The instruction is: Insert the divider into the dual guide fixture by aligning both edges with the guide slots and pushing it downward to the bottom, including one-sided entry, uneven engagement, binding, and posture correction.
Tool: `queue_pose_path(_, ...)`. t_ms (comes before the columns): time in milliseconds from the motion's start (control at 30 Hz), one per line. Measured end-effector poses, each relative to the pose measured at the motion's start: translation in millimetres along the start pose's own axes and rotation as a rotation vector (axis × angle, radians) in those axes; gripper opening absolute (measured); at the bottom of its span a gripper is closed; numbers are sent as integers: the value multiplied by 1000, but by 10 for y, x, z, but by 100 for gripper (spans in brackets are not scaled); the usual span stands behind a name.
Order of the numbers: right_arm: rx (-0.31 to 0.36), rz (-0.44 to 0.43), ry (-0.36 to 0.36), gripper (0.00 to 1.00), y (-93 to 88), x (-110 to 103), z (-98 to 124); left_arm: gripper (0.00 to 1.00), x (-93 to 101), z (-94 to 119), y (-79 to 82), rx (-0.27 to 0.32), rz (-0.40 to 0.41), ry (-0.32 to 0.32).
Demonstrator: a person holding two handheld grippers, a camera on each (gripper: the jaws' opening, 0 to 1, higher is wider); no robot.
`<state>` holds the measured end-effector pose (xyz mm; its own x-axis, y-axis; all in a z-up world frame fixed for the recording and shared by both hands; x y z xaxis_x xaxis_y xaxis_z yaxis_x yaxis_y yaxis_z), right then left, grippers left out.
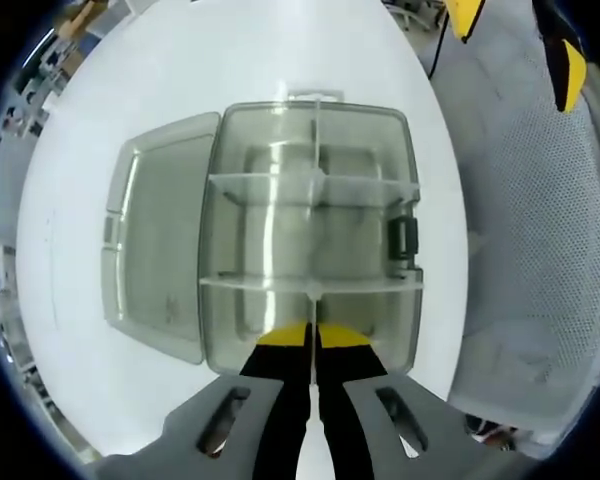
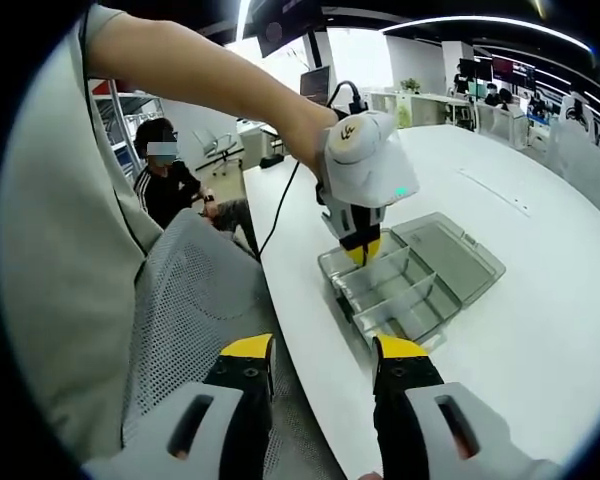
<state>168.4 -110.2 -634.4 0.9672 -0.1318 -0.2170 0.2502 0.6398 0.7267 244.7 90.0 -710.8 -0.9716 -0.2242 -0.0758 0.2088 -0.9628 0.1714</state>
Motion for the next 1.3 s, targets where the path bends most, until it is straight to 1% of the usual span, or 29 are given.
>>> queue_pose_path(633,0,-2,-9,35,-11,0,26,0,18,-12,-7,-1,-23,16)
queue_pose_path(1200,-4,3,-10,35,-2,-7,27,0,33,-26,-27,0,-2,34)
queue_pose_path(1300,-6,4,-9,36,-7,-8,24,4,60,-43,-40,-3,-6,22)
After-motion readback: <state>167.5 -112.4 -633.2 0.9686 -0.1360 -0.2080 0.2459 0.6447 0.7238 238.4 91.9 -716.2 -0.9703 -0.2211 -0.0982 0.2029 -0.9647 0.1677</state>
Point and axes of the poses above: the point that each gripper's makers call its tool centre point, and the gripper's own axes: z roughly backward along the fingers, x roughly to its right, y roughly out of its top, the point moved 9 cm from there along z, roughly backward along the fingers, and after that the axes turned 5 degrees about y, right-handed, at the moved point
